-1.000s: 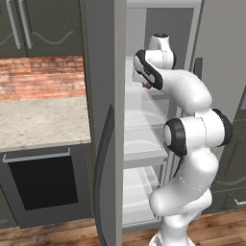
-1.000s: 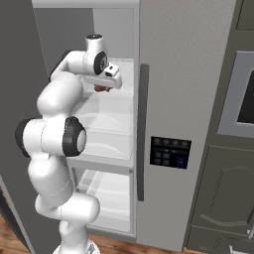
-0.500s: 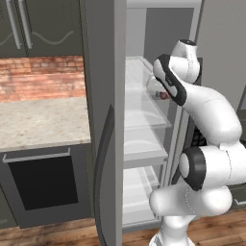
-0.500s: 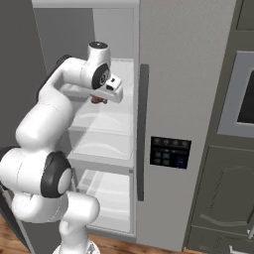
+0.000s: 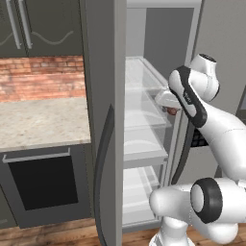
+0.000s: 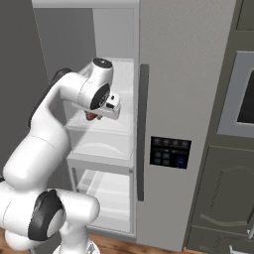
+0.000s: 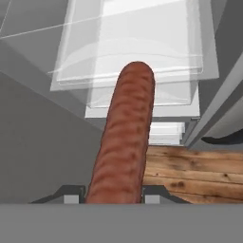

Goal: Retrieve the sausage and cheese from the fridge and place them on the cutting board on the counter.

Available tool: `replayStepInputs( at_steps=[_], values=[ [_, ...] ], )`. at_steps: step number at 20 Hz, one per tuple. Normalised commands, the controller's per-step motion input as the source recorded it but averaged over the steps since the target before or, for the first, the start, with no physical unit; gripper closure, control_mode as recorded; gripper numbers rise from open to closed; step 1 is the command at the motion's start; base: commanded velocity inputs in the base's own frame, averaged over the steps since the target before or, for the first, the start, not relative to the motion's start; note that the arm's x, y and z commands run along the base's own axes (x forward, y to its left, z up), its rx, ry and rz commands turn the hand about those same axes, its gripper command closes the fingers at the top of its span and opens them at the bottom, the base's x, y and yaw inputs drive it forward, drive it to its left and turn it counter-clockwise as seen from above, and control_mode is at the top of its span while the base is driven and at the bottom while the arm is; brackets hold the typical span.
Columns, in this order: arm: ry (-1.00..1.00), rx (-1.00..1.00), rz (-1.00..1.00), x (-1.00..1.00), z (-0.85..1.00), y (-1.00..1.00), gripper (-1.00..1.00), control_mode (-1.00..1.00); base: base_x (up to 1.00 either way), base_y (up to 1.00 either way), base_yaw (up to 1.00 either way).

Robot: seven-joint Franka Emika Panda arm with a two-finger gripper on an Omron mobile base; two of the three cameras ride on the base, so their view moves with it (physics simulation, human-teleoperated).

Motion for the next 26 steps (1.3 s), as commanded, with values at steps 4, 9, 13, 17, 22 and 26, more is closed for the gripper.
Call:
replayStepInputs(
  at_steps=[4, 9, 13, 17, 22, 26],
  values=[
    [0.00, 0.00, 0.14, -0.23, -0.50, 0.00, 1.00, -1.00, 0.00, 0.00, 0.00],
    [0.00, 0.00, 0.15, -0.09, -0.38, 0.00, 1.00, -1.00, 0.00, 0.00, 0.00],
    [0.00, -0.03, 0.10, -0.16, -0.42, 0.00, 1.00, -1.00, 0.00, 0.00, 0.00],
    [0.00, -0.01, 0.02, -0.06, -0.09, 0.00, 1.00, -1.00, 0.00, 0.00, 0.00],
    [0.00, 0.00, 0.00, 0.00, 0.00, 0.00, 1.00, -1.00, 0.00, 0.00, 0.00],
    [0.00, 0.00, 0.00, 0.00, 0.00, 0.00, 1.00, -1.00, 0.00, 0.00, 0.00]
  ],
)
